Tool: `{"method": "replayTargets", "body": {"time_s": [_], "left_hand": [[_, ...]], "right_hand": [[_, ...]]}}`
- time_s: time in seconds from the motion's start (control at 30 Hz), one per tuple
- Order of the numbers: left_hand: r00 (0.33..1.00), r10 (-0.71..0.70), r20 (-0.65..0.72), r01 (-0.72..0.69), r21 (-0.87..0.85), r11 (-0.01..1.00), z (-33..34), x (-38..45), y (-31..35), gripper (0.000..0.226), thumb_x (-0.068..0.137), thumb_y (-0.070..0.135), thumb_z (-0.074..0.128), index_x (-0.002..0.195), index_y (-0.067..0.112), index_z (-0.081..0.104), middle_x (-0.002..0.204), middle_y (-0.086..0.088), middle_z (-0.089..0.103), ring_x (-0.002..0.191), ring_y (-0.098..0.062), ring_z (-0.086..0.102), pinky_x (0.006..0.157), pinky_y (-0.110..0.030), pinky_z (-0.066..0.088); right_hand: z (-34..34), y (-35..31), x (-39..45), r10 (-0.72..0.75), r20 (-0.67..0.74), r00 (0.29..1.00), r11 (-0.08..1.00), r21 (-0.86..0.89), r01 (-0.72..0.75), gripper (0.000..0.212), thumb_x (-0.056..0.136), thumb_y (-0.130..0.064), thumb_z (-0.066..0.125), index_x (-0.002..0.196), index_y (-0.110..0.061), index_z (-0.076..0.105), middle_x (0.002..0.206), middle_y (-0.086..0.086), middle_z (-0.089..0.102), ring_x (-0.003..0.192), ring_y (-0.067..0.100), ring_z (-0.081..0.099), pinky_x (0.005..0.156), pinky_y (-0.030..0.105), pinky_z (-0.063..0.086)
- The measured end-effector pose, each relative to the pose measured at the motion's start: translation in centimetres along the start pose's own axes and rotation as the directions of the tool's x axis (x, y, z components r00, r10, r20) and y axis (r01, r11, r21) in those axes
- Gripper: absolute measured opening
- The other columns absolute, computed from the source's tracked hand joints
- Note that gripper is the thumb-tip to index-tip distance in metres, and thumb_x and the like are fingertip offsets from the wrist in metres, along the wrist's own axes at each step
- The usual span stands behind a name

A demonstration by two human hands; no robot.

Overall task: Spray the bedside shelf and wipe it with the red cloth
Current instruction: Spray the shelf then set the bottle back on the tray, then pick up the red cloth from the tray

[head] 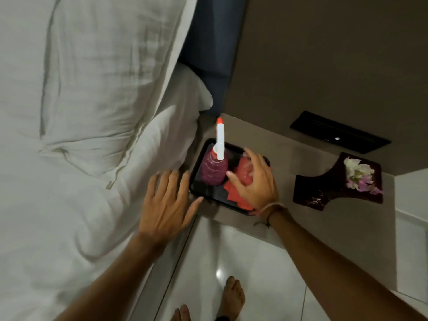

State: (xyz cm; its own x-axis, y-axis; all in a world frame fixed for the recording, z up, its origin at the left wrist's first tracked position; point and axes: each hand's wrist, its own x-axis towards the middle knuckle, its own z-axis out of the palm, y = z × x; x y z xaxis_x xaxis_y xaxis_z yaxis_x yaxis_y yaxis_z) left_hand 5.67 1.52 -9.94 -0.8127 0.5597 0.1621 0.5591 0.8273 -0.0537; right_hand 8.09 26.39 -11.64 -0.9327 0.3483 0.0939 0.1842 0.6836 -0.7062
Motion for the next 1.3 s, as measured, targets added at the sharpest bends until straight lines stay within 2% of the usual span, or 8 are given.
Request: {"method": "replayTargets", "body": {"time_s": [0.23,0.43,0.53,0.8,0.93,1.03,1.13,1.3], "left_hand": [[0.971,0.079,0.224,-0.019,-0.259,0.966,1.5,4.3,9.2,0.046,0.1,0.034,0.05,0.132,0.004,0.062,0.129,-0.022,0.066,0.107,-0.037,0.069,0.087,-0.047,0.058],[0.781,0.006,0.625,0.345,-0.439,0.83,4.4,9.3,14.8,0.072,0.101,0.028,0.049,0.162,0.013,0.015,0.159,-0.022,0.03,0.137,-0.043,0.045,0.115,-0.056,0.042],[0.67,-0.081,0.738,0.506,-0.373,0.778,5.6,11.1,16.0,0.077,0.102,0.024,0.046,0.165,0.014,0.004,0.158,-0.025,0.029,0.138,-0.048,0.045,0.117,-0.059,0.038],[0.661,-0.285,0.694,0.7,-0.433,0.567,8.3,13.0,16.8,0.043,0.097,0.016,0.06,0.136,0.001,0.049,0.135,-0.025,0.061,0.124,-0.044,0.061,0.106,-0.049,0.049],[0.641,-0.184,0.745,0.756,-0.573,0.316,6.7,12.0,15.7,0.033,0.095,0.01,0.066,0.128,0.005,0.066,0.12,-0.013,0.072,0.117,-0.036,0.066,0.098,-0.039,0.058],[0.679,0.035,0.733,0.724,-0.677,0.136,3.9,10.4,15.1,0.035,0.095,0.002,0.065,0.13,0.0,0.064,0.117,-0.019,0.073,0.11,-0.037,0.068,0.091,-0.043,0.062],[0.648,0.231,0.725,0.715,-0.685,0.142,1.6,9.3,15.2,0.042,0.093,-0.002,0.066,0.135,0.0,0.062,0.126,-0.029,0.07,0.11,-0.038,0.07,0.094,-0.053,0.058],[0.6,0.401,0.692,0.663,-0.711,0.235,-1.5,9.2,16.7,0.048,0.081,0.0,0.079,0.127,0.005,0.067,0.11,-0.021,0.078,0.101,-0.028,0.077,0.076,-0.038,0.066]], "right_hand": [[-2.3,7.3,-3.2,0.436,-0.02,0.9,0.894,0.123,-0.431,0.038,0.088,-0.015,0.075,0.124,-0.011,0.065,0.122,0.012,0.064,0.096,0.022,0.067,0.088,0.047,0.059],[-1.8,10.4,-2.8,0.47,0.105,0.876,0.87,0.115,-0.48,0.033,0.089,-0.004,0.07,0.12,-0.013,0.073,0.111,0.014,0.072,0.082,0.013,0.059,0.068,0.005,0.044],[-1.4,10.8,-3.0,0.461,0.125,0.879,0.875,0.104,-0.474,0.039,0.091,0.003,0.065,0.126,-0.014,0.071,0.114,0.016,0.065,0.086,0.012,0.056,0.078,0.011,0.048],[-1.1,10.7,-4.5,0.482,0.045,0.875,0.843,0.247,-0.477,0.037,0.092,-0.001,0.065,0.125,-0.017,0.072,0.116,0.005,0.06,0.093,0.012,0.058,0.083,0.008,0.047],[-1.7,9.5,-5.3,0.712,0.008,0.702,0.512,0.677,-0.528,0.033,0.094,-0.023,0.07,0.124,-0.011,0.065,0.12,0.009,0.07,0.104,0.021,0.067,0.087,0.031,0.055],[-3.3,8.9,-6.7,0.781,0.24,0.577,0.124,0.845,-0.52,0.035,0.096,-0.045,0.061,0.123,-0.023,0.065,0.13,0.013,0.068,0.102,0.017,0.07,0.081,0.032,0.057],[-4.3,8.3,-9.6,0.606,0.464,0.645,-0.25,0.882,-0.4,0.048,0.083,-0.063,0.064,0.105,-0.025,0.081,0.121,0.01,0.076,0.107,0.023,0.075,0.082,0.041,0.063],[-5.1,8.6,-14.9,0.485,0.449,0.751,-0.331,0.888,-0.318,0.057,0.086,-0.039,0.073,0.136,-0.013,0.063,0.142,0.014,0.062,0.131,0.032,0.059,0.109,0.053,0.049]]}}
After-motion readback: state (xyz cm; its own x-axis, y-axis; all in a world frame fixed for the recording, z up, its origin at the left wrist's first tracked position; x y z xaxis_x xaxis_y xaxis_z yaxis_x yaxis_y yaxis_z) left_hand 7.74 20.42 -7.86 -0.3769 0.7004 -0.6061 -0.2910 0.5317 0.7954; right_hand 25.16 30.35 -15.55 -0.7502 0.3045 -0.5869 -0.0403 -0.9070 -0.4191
